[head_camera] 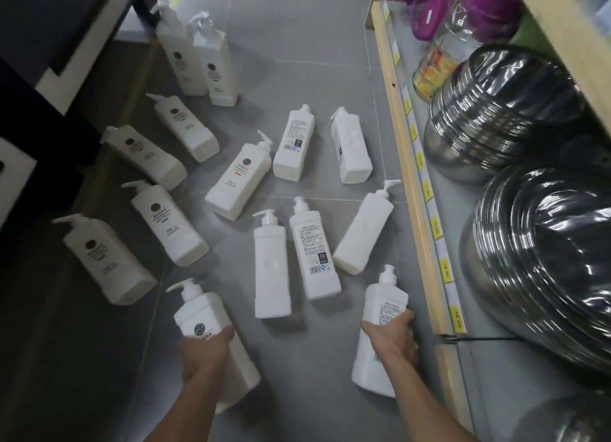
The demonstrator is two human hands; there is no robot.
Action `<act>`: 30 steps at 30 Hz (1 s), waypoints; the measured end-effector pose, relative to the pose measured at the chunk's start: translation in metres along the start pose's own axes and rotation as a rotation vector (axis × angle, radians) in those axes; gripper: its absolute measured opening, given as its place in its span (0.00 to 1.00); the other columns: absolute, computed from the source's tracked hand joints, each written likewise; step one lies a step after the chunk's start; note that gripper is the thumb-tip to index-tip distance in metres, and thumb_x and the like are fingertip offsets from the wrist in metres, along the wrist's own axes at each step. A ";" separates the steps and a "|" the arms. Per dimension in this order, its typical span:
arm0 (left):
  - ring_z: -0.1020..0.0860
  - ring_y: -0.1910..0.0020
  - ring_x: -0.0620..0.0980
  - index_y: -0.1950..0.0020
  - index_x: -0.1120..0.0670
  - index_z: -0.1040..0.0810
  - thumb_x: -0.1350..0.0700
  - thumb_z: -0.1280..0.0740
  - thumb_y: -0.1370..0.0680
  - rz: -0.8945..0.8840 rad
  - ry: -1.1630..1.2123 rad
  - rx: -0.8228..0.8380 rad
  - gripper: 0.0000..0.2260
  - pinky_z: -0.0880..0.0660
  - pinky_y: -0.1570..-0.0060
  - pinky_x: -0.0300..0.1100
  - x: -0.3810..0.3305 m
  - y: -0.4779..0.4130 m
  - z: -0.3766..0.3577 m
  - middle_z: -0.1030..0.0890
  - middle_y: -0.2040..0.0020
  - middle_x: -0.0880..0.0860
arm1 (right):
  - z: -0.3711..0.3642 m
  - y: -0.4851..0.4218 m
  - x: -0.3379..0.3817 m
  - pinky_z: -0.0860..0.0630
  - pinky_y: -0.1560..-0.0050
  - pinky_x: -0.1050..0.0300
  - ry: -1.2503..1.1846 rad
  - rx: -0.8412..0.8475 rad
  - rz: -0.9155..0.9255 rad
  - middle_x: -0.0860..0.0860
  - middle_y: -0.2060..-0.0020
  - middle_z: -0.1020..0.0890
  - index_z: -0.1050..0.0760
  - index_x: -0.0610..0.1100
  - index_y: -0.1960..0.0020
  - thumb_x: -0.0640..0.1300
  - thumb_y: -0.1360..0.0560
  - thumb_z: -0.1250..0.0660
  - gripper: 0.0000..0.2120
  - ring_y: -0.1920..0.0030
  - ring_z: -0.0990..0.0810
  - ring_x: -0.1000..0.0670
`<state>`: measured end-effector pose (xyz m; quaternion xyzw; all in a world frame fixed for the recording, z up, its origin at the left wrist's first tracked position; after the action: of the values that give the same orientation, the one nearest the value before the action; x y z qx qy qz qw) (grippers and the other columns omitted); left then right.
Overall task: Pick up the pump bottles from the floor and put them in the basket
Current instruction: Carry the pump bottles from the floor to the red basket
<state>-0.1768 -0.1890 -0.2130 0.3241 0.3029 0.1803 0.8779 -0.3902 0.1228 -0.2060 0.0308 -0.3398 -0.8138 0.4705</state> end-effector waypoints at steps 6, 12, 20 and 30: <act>0.22 0.44 0.65 0.38 0.57 0.37 0.50 0.20 0.32 -0.163 -0.120 0.037 0.33 0.26 0.42 0.58 -0.055 0.048 0.040 0.23 0.41 0.63 | 0.041 0.042 0.015 0.20 0.53 0.46 0.029 -0.001 0.072 0.46 0.48 0.21 0.40 0.49 0.40 0.54 0.39 0.21 0.37 0.52 0.19 0.38; 0.24 0.41 0.64 0.33 0.55 0.37 0.46 0.23 0.30 -0.263 -0.310 0.045 0.34 0.28 0.43 0.55 -0.137 0.157 0.128 0.24 0.40 0.61 | 0.143 0.126 0.060 0.26 0.48 0.49 0.030 0.001 0.116 0.44 0.44 0.22 0.40 0.47 0.31 0.50 0.40 0.21 0.44 0.46 0.21 0.37; 0.21 0.48 0.64 0.41 0.53 0.38 0.44 0.23 0.31 -0.343 -0.404 0.051 0.31 0.27 0.52 0.52 -0.240 0.330 0.283 0.22 0.46 0.57 | 0.334 0.289 0.132 0.24 0.49 0.49 0.052 0.023 0.148 0.46 0.46 0.19 0.39 0.50 0.35 0.54 0.40 0.22 0.40 0.51 0.19 0.40; 0.21 0.50 0.64 0.38 0.54 0.38 0.43 0.23 0.32 -0.413 -0.420 0.034 0.33 0.25 0.51 0.55 -0.323 0.478 0.455 0.22 0.47 0.57 | 0.525 0.472 0.186 0.30 0.59 0.55 0.076 -0.041 0.195 0.50 0.48 0.20 0.42 0.50 0.34 0.52 0.35 0.24 0.38 0.56 0.23 0.44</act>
<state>-0.1817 -0.2170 0.5212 0.3007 0.1772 -0.0782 0.9339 -0.3358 0.0972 0.5218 0.0187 -0.3065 -0.7692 0.5604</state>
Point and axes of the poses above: each hand's wrist, its own y-axis away from the middle knuckle, its own z-axis out of the back of the hand, x = y × z, the point moved 5 cm from there along -y, towards the middle knuckle
